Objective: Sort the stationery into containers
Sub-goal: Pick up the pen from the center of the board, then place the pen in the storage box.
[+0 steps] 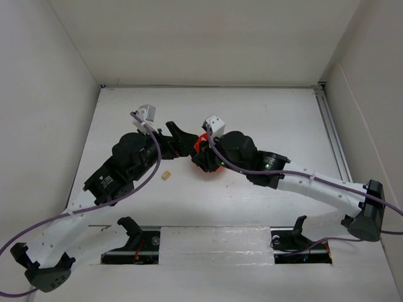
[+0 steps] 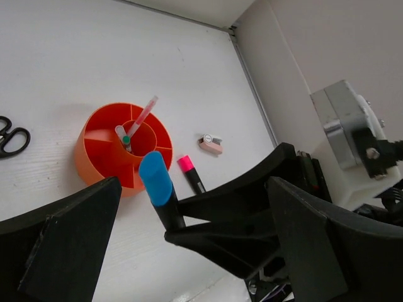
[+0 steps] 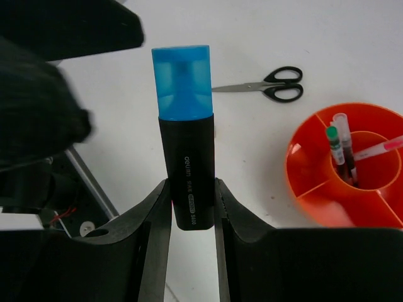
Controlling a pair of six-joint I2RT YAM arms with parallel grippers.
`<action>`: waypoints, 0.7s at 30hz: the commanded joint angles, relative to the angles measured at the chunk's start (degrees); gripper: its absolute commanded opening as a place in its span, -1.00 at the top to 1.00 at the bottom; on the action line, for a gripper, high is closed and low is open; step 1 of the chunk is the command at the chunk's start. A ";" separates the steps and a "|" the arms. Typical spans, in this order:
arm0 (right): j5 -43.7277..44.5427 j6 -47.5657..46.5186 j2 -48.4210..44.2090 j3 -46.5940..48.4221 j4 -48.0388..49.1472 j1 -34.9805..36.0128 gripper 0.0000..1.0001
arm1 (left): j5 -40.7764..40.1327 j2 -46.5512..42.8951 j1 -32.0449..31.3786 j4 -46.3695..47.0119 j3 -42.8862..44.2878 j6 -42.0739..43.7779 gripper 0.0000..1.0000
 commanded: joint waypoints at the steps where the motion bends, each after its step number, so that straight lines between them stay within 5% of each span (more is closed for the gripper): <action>1: 2.44 1.33 -1.70 1.73 5.90 2.12 1.00 | 1.53 -1.41 0.13 4.32 -1.18 0.50 -1.00; 10: 4.46 1.85 -5.12 2.26 8.36 3.27 1.00 | 1.53 -2.64 0.13 4.94 -2.94 -0.64 -0.47; 14: 3.59 2.56 -6.35 0.24 10.29 3.27 1.00 | 1.53 -3.16 0.13 5.63 -3.47 -0.64 -0.44; 19: 1.04 2.56 -5.83 0.24 11.08 3.89 1.00 | 1.53 -3.70 0.13 7.65 -4.61 -1.26 0.10; 21: 0.51 2.56 -5.83 0.24 11.70 4.50 1.00 | 1.53 -3.70 0.13 8.71 -4.61 -1.26 0.10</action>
